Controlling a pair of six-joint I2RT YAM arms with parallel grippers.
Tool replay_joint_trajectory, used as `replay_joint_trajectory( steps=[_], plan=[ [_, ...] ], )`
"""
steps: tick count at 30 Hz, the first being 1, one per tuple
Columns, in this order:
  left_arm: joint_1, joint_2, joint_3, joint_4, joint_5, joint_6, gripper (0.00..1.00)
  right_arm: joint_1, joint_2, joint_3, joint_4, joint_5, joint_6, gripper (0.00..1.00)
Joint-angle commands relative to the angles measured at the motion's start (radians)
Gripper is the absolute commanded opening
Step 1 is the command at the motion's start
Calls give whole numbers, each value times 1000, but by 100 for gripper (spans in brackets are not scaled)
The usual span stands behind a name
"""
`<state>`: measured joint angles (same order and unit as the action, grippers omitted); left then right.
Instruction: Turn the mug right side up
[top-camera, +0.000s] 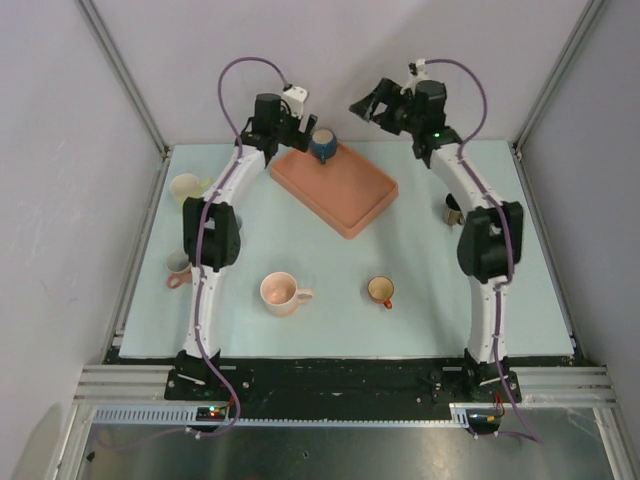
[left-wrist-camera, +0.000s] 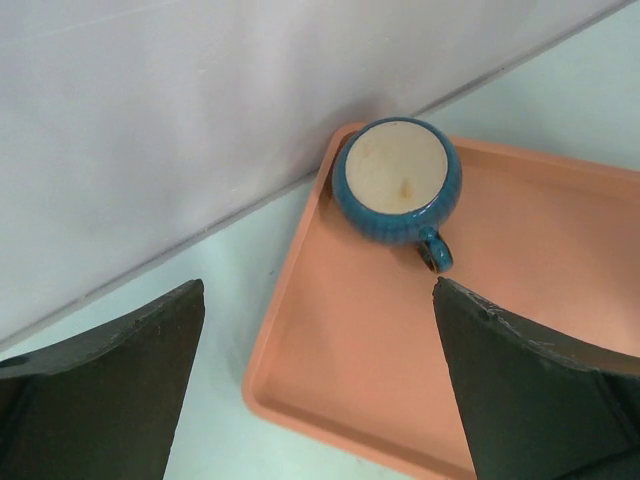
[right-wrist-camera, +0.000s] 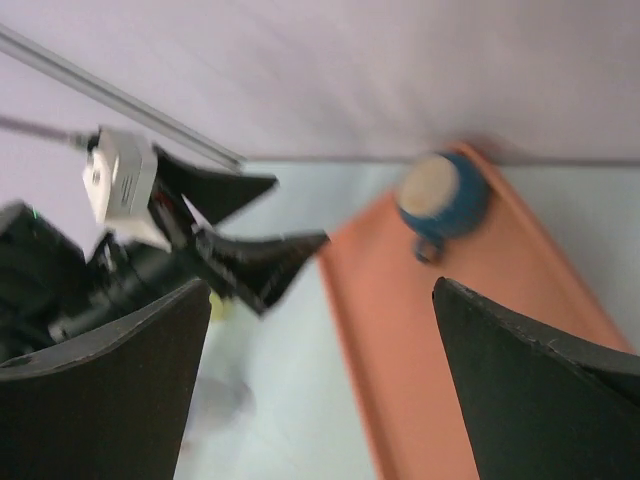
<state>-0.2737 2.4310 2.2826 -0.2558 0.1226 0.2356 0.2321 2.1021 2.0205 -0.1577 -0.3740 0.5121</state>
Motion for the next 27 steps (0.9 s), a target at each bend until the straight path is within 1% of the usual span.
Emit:
replay_joint_trajectory(
  steps=[1, 3, 5, 7, 9, 10, 12, 16, 19, 20, 22, 24, 27],
  plan=[
    [37, -138, -44, -67, 56, -105, 100, 38, 270, 170, 454, -110, 451, 97],
    [48, -160, -68, -93, 54, -122, 100, 59, 413, 341, 448, -99, 535, 96],
    [58, -175, -86, -120, 58, -127, 100, 75, 527, 455, 457, -62, 596, 96],
    [63, -185, -96, -148, 56, -117, 99, 88, 585, 476, 464, -2, 633, 95],
    [67, -189, -97, -178, 50, -101, 99, 97, 593, 464, 410, 42, 597, 94],
    [69, -189, -94, -190, 46, -97, 99, 101, 590, 461, 372, 44, 556, 93],
    [79, -192, -84, -220, 43, -102, 98, 118, 557, 444, 283, 22, 410, 92],
    [114, -210, -84, -248, 69, -139, 98, 175, 449, 349, 74, -5, 54, 92],
    [136, -233, -100, -254, 69, -142, 98, 218, 401, 320, -128, 4, -185, 92],
    [142, -242, -108, -257, 67, -133, 97, 235, 395, 328, -200, 8, -239, 92],
    [150, -255, -120, -263, 57, -116, 98, 270, 396, 353, -337, 45, -341, 91],
    [155, -265, -129, -266, 48, -107, 98, 306, 403, 367, -433, 122, -433, 91],
    [157, -275, -138, -268, 54, -102, 97, 353, 412, 368, -501, 248, -562, 91]
  ],
)
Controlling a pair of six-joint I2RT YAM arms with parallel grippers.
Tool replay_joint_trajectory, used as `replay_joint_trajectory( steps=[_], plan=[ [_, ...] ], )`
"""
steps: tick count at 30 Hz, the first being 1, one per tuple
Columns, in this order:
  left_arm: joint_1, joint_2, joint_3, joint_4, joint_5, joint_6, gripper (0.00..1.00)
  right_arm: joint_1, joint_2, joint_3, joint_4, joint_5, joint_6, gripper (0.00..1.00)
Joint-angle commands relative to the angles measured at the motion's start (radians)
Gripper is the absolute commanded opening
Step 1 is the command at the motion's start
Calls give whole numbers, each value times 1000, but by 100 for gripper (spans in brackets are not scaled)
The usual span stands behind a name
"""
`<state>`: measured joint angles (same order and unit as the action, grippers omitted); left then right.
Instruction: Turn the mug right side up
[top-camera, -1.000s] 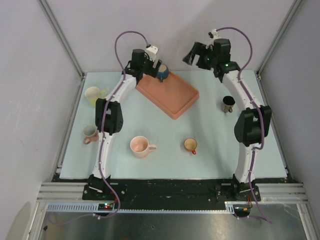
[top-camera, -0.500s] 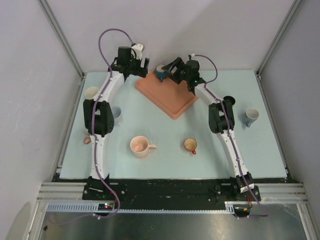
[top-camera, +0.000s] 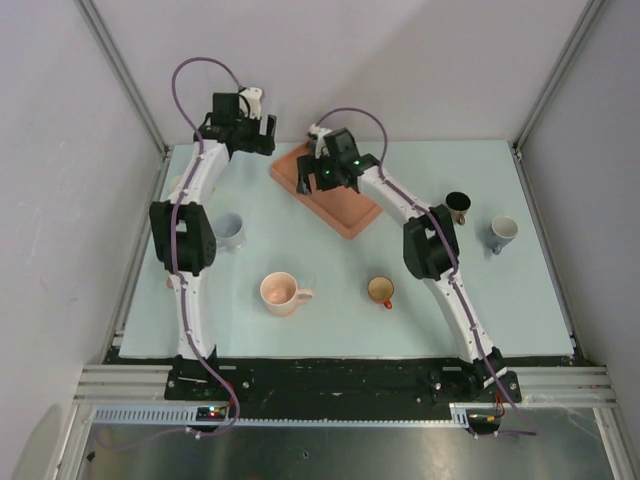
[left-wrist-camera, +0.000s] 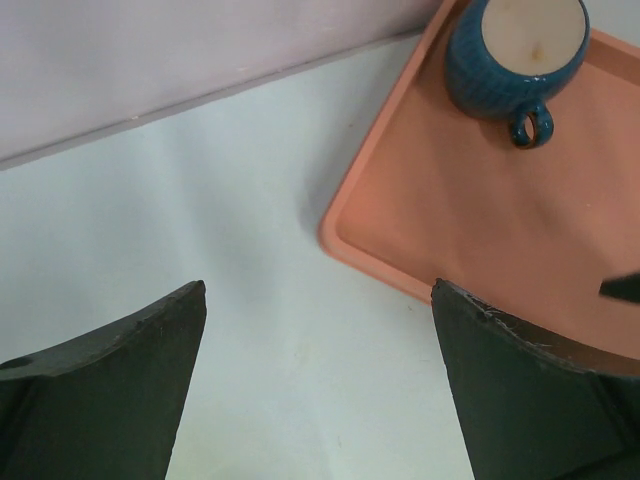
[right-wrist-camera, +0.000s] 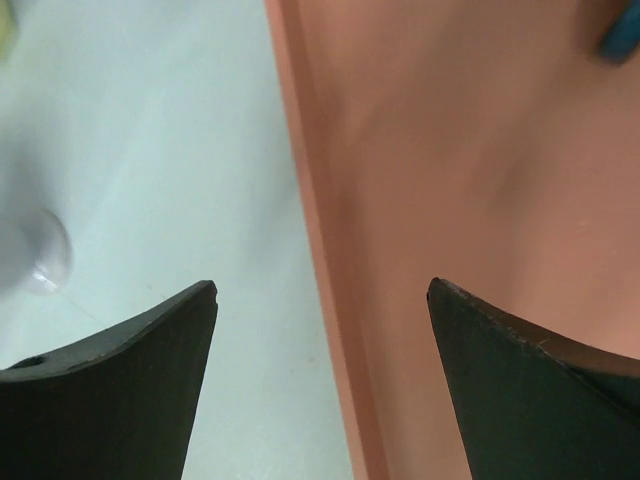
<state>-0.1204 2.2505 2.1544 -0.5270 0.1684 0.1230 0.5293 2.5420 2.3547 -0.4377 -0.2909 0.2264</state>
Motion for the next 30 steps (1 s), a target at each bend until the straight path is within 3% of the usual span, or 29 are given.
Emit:
replay_joint_trajectory(
  steps=[1, 4, 8, 12, 13, 15, 18, 25, 29, 30],
  plan=[
    [4, -97, -13, 2, 13, 12, 98, 68, -20, 42, -239, 192, -307, 91],
    [3, -105, -20, 2, 27, 11, 97, 96, -3, 61, -276, 258, -366, 87],
    [5, -114, -28, 1, 36, 14, 98, 124, 10, 58, -291, 303, -463, 72],
    [4, -118, -29, 0, 38, 16, 97, 156, -11, 6, -294, 329, -544, 51],
    [3, -118, -28, -1, 41, 13, 98, 162, -29, -28, -281, 327, -560, 39],
    [4, -121, -29, -4, 51, 4, 98, 177, -68, -108, -249, 337, -587, 24],
    [4, -125, -36, -5, 57, -32, 97, 198, -127, -207, -221, 350, -628, 12],
    [-9, -136, -74, -17, 63, -128, 94, 244, -270, -406, -124, 310, -595, 5],
    [-22, -144, -104, -25, 71, -164, 92, 265, -291, -415, -130, 257, -530, 6],
    [-25, -145, -111, -27, 72, -168, 92, 267, -295, -412, -133, 237, -506, 11]
  ],
)
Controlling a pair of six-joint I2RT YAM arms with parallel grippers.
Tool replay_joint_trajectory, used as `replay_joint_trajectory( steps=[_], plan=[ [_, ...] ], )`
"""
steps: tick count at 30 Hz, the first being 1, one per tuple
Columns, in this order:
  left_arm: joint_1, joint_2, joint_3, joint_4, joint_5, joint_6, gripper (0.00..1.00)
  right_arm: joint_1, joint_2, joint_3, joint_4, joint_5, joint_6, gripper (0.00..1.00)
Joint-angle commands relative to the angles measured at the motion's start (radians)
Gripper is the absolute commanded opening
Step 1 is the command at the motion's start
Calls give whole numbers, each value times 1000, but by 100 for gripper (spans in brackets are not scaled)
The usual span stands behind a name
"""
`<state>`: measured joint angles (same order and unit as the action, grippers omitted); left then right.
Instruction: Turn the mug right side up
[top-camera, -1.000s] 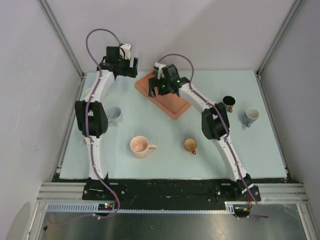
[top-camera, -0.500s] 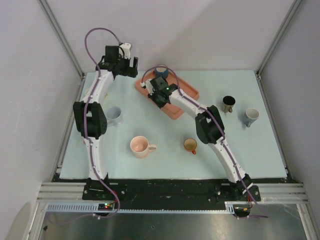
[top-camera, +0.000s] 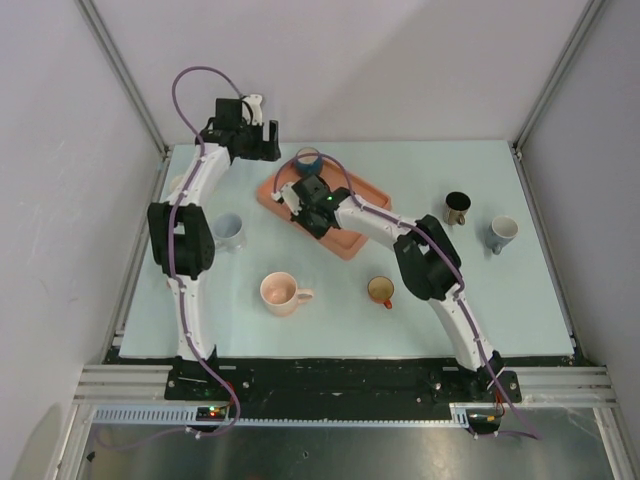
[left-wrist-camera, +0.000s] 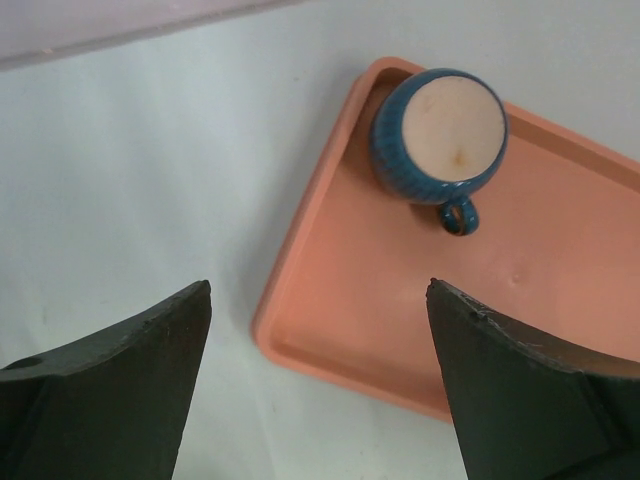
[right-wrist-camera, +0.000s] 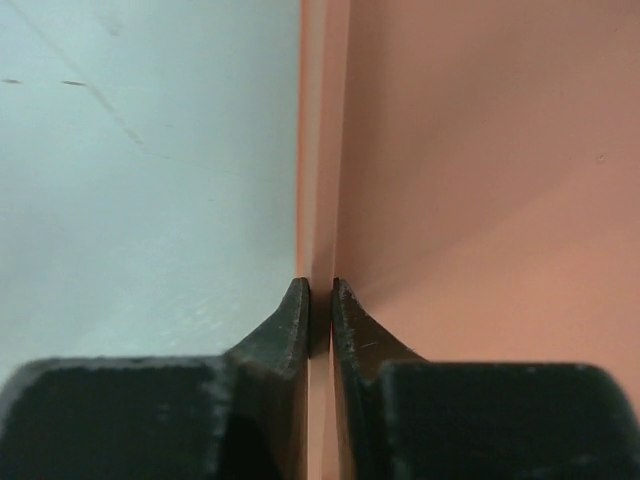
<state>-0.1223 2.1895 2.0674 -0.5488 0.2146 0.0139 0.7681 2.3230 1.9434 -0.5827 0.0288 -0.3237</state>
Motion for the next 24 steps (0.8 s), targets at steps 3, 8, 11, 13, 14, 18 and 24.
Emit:
replay_joint_trajectory(
  steps=[3, 8, 11, 13, 14, 18, 24],
  plan=[
    [-33, -88, -42, -8, 15, -63, 91, 27, -103, 7, 7, -122, 93, 35],
    [-61, -89, -50, -9, -37, -64, 93, -17, -204, -4, 19, -172, 198, 85],
    [-99, -89, -69, -9, -92, -76, 94, -98, -320, -98, 82, -203, 333, 98],
    [-131, -84, -87, -8, -129, -82, 94, -164, -411, -203, 142, -197, 411, 99],
    [-147, -79, -94, -8, -148, -84, 93, -197, -454, -260, 171, -190, 436, 99],
    [-207, -28, -91, -8, -248, -91, 84, -286, -634, -467, 254, -102, 479, 100],
    [-264, 72, -9, -9, -308, -89, 78, -357, -753, -556, 228, -51, 473, 99]
  ],
)
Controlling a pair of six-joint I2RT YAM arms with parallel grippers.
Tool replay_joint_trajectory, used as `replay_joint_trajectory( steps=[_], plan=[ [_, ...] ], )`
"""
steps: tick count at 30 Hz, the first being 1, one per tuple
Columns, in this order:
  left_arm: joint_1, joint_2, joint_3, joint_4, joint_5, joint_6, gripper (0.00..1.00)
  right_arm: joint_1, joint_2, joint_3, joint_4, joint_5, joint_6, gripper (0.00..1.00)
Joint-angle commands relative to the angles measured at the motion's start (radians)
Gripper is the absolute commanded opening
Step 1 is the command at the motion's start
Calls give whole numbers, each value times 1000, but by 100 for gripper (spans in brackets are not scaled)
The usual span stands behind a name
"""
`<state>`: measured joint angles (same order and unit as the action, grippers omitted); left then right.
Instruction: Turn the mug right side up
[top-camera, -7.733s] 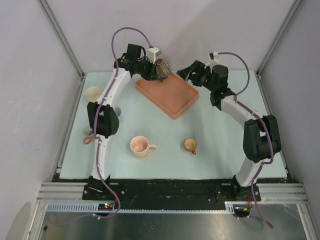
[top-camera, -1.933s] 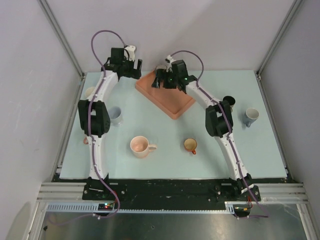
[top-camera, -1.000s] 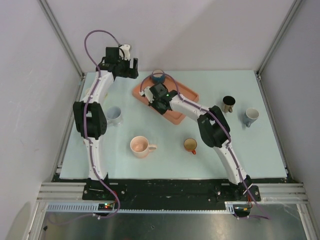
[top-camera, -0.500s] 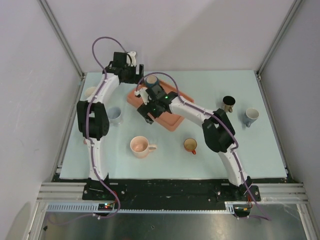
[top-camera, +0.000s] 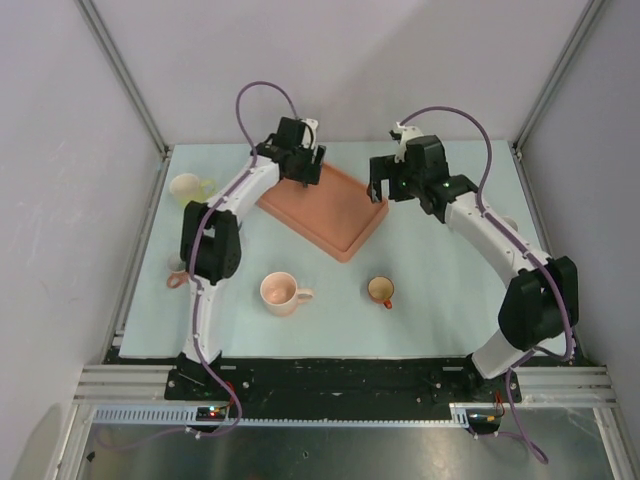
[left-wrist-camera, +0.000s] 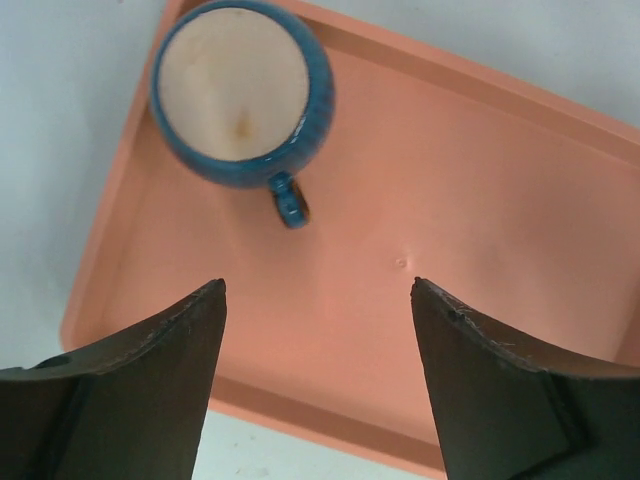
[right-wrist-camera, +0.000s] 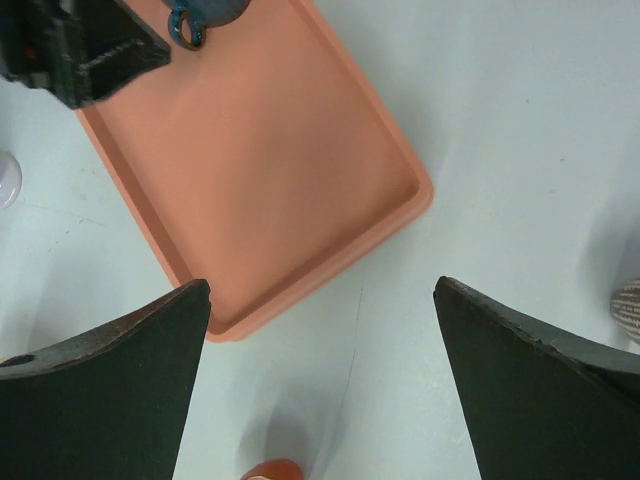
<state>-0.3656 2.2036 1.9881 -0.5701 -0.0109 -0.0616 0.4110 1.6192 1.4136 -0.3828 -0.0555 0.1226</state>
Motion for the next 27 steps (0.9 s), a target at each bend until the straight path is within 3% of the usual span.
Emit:
replay_joint_trajectory(
  steps=[1, 9, 18, 27],
  plan=[
    [-28, 76, 91, 11, -103, -7, 77, -5, -56, -29, 21, 35, 25, 99],
    [-41, 247, 310, -96, -198, 12, 69, -22, -136, -87, 22, 55, 7, 99],
    [-22, 326, 405, -134, -167, -22, 57, -51, -182, -110, 1, 95, -23, 99],
    [17, 332, 408, -135, -117, -75, 16, -76, -207, -111, 7, 93, -54, 99]
  ],
)
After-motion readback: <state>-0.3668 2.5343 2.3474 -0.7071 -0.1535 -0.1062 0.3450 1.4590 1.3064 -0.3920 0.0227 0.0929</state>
